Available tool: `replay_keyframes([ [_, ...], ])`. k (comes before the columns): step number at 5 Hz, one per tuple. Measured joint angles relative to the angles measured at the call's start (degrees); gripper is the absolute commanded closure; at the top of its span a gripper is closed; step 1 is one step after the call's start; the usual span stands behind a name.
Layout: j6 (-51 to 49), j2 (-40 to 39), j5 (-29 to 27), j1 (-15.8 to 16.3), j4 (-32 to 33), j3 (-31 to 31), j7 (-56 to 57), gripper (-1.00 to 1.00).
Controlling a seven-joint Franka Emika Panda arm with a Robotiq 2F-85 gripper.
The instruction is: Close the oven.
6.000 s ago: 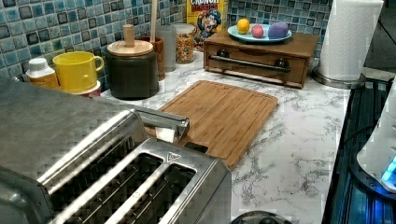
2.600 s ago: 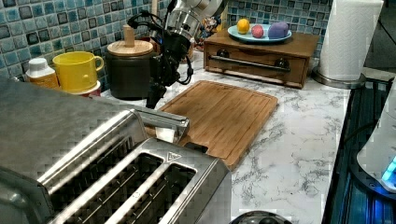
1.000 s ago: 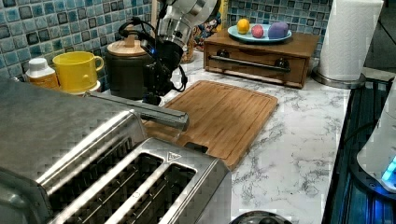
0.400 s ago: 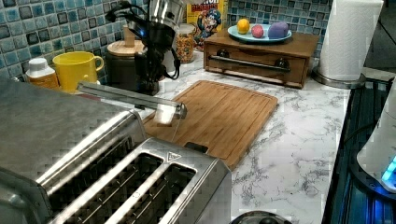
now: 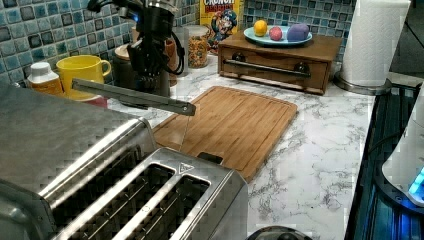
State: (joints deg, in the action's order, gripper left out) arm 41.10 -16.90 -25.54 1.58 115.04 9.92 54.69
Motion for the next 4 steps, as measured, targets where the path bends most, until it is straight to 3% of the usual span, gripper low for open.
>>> replay_keyframes([
  [1,-1.57,-0.34,12.67,3.72,-2.52,-0.84,-15.36,1.0],
  [4,-3.75,-0.1,18.35,7.05,-6.15,0.01,-23.3,1.0],
])
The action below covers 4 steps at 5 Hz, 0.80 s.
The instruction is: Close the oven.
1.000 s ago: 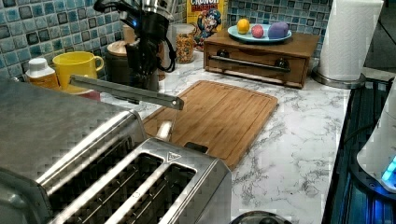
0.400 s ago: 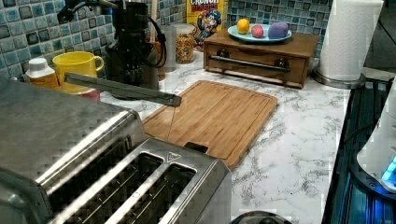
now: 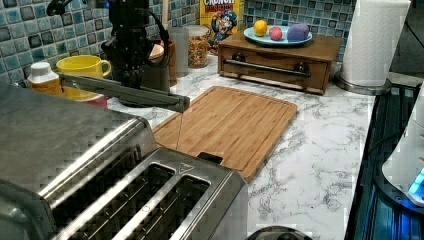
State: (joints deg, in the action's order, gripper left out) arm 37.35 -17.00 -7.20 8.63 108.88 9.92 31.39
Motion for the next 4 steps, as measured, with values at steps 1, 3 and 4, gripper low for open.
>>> replay_keyframes([
  [1,-0.92,-0.06,3.17,2.03,-1.18,-0.22,-4.31,1.0],
  [3,-2.27,-0.32,13.65,5.78,-5.37,3.22,-10.56,1.0],
  [4,-3.27,-0.46,19.28,9.96,-8.34,3.4,-18.27,1.0],
])
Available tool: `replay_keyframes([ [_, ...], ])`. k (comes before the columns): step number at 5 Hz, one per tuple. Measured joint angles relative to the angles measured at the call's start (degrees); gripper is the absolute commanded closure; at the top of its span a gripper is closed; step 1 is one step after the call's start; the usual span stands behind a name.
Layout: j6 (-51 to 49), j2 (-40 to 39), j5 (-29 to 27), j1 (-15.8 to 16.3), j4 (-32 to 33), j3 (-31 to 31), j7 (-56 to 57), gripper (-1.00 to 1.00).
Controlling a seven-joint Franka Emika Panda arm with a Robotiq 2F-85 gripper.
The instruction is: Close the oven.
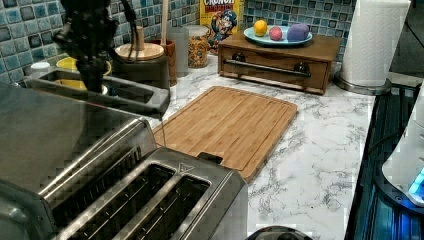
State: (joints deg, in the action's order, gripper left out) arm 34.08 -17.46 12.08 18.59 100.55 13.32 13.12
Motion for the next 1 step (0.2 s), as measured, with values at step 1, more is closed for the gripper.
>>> replay_keyframes([
  [1,-0.08,0.35,3.53,3.46,-2.46,-0.07,-4.93,1.0],
])
